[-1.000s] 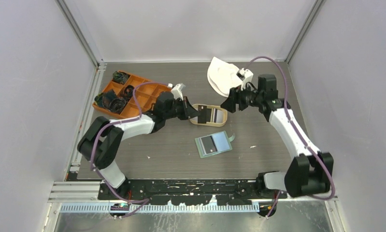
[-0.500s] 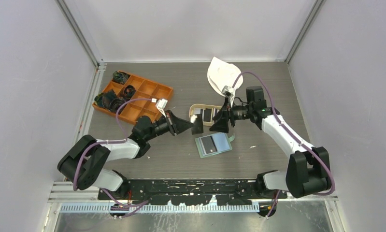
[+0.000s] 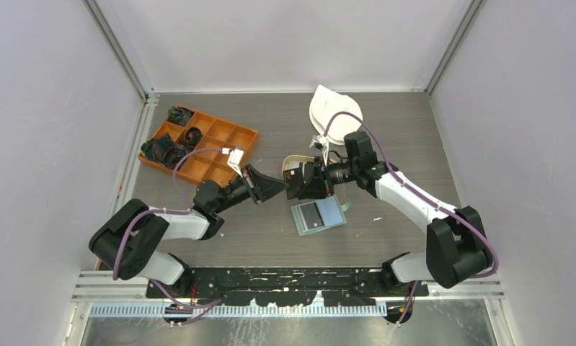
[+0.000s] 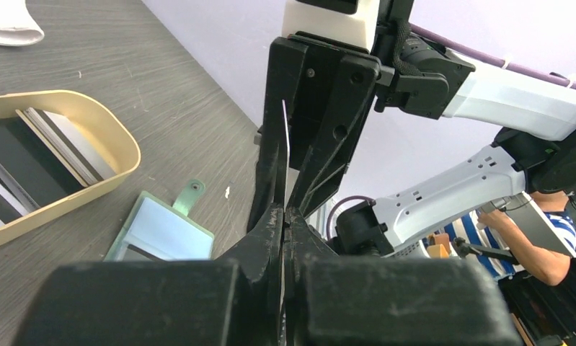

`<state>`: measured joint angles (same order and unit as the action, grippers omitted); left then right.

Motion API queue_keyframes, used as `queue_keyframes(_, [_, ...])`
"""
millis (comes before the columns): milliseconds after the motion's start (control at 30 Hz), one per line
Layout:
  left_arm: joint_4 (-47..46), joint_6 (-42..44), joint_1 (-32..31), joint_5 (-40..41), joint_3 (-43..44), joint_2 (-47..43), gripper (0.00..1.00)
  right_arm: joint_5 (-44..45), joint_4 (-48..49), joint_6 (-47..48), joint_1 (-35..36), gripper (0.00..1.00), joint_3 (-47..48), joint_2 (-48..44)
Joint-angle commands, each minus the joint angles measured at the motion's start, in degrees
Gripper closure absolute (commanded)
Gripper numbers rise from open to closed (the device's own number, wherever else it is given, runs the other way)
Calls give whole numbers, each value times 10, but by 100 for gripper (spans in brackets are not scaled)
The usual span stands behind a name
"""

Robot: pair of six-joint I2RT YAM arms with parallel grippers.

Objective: Put the credit cards into the card holder
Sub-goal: Insert the credit card into the card holder.

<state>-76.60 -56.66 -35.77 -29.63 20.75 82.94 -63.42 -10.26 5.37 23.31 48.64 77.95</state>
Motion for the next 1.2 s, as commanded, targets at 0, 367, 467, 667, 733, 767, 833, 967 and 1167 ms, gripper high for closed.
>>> queue_keyframes(0, [-54, 3, -6, -7, -9, -11, 100, -27, 98, -84, 6, 84, 2, -9])
queue_keyframes(367, [-53, -4, 2, -65, 24, -6, 59, -58, 89, -73, 13, 99, 1, -9])
queue_keyframes(467, [-42, -9, 14, -94, 43, -6, 61, -60, 46, -36, 16, 99, 11, -4])
queue_keyframes(667, [5, -8, 31, -135, 74, -19, 78, -73, -64, 58, 17, 99, 43, 10])
queue_keyframes(733, [21, -4, 31, -147, 82, -20, 97, -74, -83, 77, 18, 99, 49, 12])
queue_keyframes(767, [26, -3, 32, -150, 84, -20, 100, -74, -89, 86, 18, 99, 51, 12])
queue_keyframes(833, [38, -5, 32, -155, 86, -22, 100, -69, -109, 109, 18, 92, 55, 10])
queue_keyframes(967, [83, 0, 32, -146, 71, -44, 100, 34, -295, 320, 17, 54, 112, -6])
queue_keyframes(1167, [207, -6, 24, -62, 6, -92, 100, 272, -275, 470, -8, 43, 53, -86])
